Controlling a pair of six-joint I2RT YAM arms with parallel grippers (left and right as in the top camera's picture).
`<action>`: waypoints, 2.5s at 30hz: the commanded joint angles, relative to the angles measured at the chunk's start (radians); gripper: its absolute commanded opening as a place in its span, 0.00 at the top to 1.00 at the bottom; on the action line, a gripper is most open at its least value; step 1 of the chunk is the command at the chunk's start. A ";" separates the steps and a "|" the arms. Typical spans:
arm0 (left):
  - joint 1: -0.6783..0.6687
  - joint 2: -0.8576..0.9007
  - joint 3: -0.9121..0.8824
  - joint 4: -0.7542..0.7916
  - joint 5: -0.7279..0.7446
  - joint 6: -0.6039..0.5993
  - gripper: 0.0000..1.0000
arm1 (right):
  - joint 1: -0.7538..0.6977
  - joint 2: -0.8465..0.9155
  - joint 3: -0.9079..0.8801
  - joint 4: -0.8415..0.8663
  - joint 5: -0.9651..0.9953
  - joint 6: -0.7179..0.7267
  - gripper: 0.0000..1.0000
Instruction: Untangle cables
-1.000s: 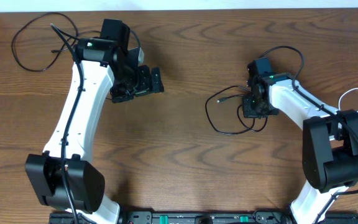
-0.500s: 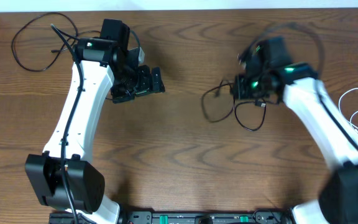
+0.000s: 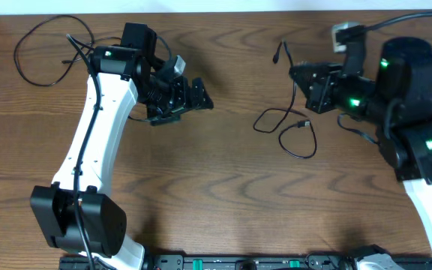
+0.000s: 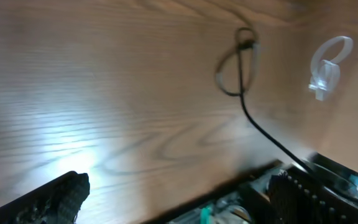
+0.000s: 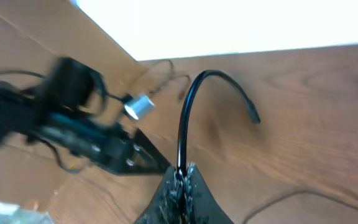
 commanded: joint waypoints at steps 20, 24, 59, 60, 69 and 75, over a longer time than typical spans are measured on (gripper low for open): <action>-0.146 0.006 -0.003 0.102 0.201 -0.758 0.02 | 0.074 -0.037 0.007 0.360 -0.047 0.343 0.99; -0.176 0.006 -0.003 0.159 0.201 -0.815 0.02 | 0.093 -0.037 0.007 0.392 -0.047 0.380 0.99; -0.259 0.006 -0.003 0.200 0.198 -0.952 0.21 | 0.045 -0.101 0.007 0.629 -0.010 0.419 0.99; -0.259 0.006 -0.003 0.200 0.206 -0.958 0.21 | 0.045 -0.102 0.007 0.626 -0.009 0.419 0.99; -0.260 0.006 -0.003 0.200 0.273 -0.959 0.21 | 0.045 -0.102 0.007 0.606 -0.009 0.420 0.99; -0.261 0.006 -0.003 0.200 0.282 -0.959 0.29 | 0.045 -0.102 0.007 0.606 -0.009 0.420 0.99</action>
